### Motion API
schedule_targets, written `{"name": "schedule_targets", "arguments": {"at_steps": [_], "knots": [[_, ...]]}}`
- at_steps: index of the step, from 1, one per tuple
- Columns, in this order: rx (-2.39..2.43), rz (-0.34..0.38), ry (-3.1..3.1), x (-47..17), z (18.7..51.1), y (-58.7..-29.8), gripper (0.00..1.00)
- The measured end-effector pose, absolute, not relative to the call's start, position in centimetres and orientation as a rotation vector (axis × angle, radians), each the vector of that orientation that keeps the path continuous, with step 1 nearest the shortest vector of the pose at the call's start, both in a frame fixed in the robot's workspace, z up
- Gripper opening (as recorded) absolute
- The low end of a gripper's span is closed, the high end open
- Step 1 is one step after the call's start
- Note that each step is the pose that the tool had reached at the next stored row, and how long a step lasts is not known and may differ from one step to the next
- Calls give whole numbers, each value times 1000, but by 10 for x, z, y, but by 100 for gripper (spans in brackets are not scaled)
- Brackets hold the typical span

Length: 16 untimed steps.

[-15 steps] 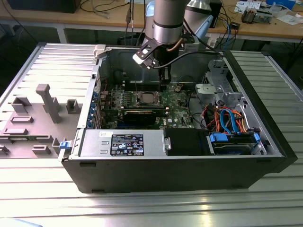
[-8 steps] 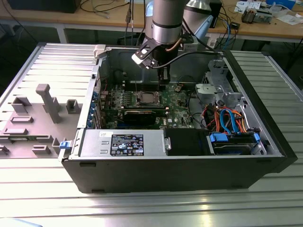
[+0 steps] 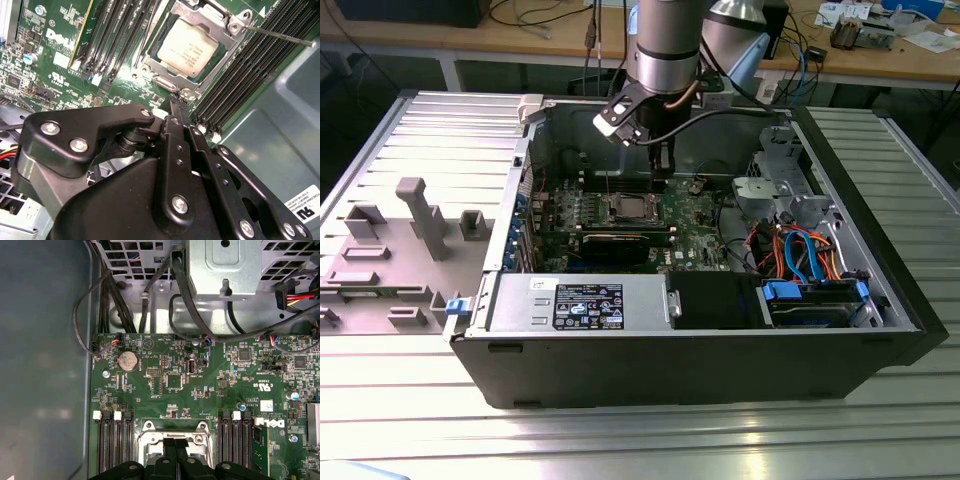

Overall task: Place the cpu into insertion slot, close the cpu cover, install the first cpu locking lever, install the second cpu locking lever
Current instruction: 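Close the cpu cover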

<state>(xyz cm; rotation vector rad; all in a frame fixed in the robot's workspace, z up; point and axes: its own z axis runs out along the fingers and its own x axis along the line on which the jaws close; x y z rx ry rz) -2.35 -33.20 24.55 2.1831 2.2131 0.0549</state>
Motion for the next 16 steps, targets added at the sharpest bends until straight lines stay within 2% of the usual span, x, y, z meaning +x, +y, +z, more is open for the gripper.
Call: {"name": "schedule_targets", "arguments": {"at_steps": [16], "knots": [[2183,55,2213,-38,243,-332,11]]}}
